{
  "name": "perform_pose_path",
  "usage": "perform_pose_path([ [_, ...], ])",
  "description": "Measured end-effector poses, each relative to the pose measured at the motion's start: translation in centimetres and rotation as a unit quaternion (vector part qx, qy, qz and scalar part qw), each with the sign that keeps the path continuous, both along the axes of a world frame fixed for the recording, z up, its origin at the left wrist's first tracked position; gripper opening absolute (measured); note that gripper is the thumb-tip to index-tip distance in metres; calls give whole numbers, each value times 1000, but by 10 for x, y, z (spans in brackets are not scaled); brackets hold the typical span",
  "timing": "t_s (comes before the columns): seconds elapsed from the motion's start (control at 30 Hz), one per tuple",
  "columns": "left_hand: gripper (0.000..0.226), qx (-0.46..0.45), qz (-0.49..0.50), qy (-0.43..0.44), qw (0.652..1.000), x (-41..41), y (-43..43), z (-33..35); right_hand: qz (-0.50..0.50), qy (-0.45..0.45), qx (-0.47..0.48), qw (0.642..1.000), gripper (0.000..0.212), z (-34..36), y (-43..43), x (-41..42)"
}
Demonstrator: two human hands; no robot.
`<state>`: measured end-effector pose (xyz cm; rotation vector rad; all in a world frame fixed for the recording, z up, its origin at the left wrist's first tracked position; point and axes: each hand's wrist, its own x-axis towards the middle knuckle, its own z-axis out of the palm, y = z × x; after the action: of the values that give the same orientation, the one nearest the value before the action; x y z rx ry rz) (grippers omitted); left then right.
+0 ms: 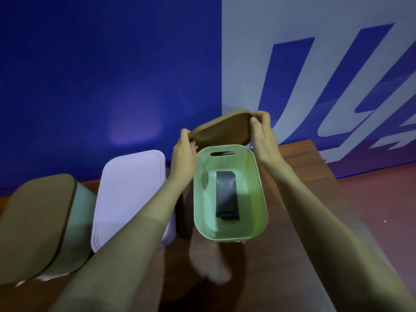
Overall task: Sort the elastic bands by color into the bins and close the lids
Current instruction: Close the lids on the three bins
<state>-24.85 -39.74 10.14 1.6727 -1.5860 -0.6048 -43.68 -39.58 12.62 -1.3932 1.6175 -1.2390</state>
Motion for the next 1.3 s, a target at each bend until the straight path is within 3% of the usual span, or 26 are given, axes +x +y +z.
perform_pose_path([
  [0.07,20,12,-37,-1,999,8,18,-9,5,-12,-29,999,23,2,18,4],
  [0.13,52,41,-87,22,995,13,38,-18,12,13,-65,998,24,1,33,10],
  [0.2,64,58,-84,52,993,16,54,-23,21,28,-92,995,22,0,45,16],
  [0.3,60,69,-19,88,994,16,76,-28,45,50,-130,989,17,3,57,23],
  [0.4,42,107,74,155,979,6,100,-29,79,66,-158,982,17,11,68,25],
  [0.53,29,124,51,119,984,3,127,-42,103,61,-193,974,17,14,93,18],
  [0.63,32,129,76,222,963,7,140,-52,106,30,-150,983,15,3,119,14],
  [0.73,30,130,145,360,912,5,146,-55,95,22,-138,986,13,-11,142,10],
  [0.8,28,134,158,396,895,2,146,-49,84,22,-143,986,12,-19,156,7],
  [0.87,40,144,135,368,908,-1,146,-49,79,26,-142,986,11,-26,169,3],
  [0.97,58,182,95,226,952,-9,153,-41,94,53,-131,985,12,-36,184,-3],
  [1.1,50,196,80,116,970,-21,169,-20,93,85,-121,985,17,-48,191,-5],
  [1.3,49,153,68,66,984,-27,172,-27,36,95,-83,991,30,-65,195,-1],
])
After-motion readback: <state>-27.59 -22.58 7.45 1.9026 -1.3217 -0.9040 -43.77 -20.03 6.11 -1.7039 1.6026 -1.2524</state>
